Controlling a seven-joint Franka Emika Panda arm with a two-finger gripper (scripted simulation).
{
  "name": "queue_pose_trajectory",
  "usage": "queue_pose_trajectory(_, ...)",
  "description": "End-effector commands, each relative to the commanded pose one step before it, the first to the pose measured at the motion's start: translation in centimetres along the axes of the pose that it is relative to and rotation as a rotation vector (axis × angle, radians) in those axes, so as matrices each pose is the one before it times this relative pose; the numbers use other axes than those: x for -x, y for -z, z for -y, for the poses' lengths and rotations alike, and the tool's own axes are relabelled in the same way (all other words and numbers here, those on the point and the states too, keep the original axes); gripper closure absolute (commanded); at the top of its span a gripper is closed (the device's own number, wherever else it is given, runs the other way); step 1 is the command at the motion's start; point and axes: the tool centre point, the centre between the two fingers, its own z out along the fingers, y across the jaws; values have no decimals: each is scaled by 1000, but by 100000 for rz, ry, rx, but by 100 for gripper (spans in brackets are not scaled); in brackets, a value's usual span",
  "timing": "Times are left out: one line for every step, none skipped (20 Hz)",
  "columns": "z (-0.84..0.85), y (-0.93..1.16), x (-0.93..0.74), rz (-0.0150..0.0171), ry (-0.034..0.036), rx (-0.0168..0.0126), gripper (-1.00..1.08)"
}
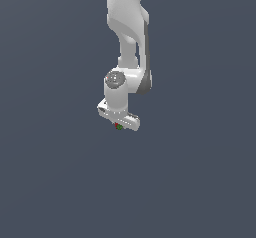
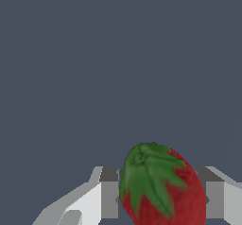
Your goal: Pick up the object and move it to a goal position.
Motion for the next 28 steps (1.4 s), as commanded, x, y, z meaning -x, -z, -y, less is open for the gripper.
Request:
queue_pose_trajectory(1287,1608,564,-122,51,-72,108)
queue_pose_trajectory(598,747,279,0,0,0,108)
queue_pose_trajectory(637,797,297,0,0,0,108)
queue_pose_trajectory(673,844,312,0,0,0,108)
queue_pose_trajectory(704,888,325,-19,-14,43,108)
queue_pose_trajectory(740,932,341,0,0,0,108)
queue_pose_trajectory(766,970,351,-21,-16,41,108)
queue_pose_trajectory(782,988,357,0,0,0,108)
queue_pose_trajectory(781,993,355,-33,-21,57,108)
queue_pose_trajectory(785,994,354,0,0,0,108)
queue_pose_trajectory(783,996,352,-37,-20,55,108)
queue_pose_trajectory(785,994,351,0,0,0,108)
queue_pose_trajectory(785,994,348,0,0,0,108)
queue_pose_trajectory(785,996,347,-40,-21,53,108)
queue_pose_trajectory(786,993,344,0,0,0,108)
queue_pose_trajectory(786,991,342,0,0,0,108)
queue_pose_trajectory(787,989,339,0,0,0,108)
queue_pose_trajectory(787,986,337,0,0,0,108)
queue_pose_trajectory(788,983,334,0,0,0,108)
queue_pose_trajectory(785,982,329,-31,-22,31,108)
queue_pose_trajectory(788,975,327,0,0,0,108)
queue_pose_trajectory(788,970,322,0,0,0,108)
queue_pose_trajectory(788,964,317,0,0,0,108)
queue_pose_trajectory(765,945,300,42,11,-54,108)
queue_pose_trajectory(733,885,285,0,0,0,108)
queue_pose_trajectory(688,826,263,0,0,0,108)
queue_pose_trajectory(635,771,234,44,14,-52,108)
queue_pose_trajectory(601,712,220,0,0,0,108)
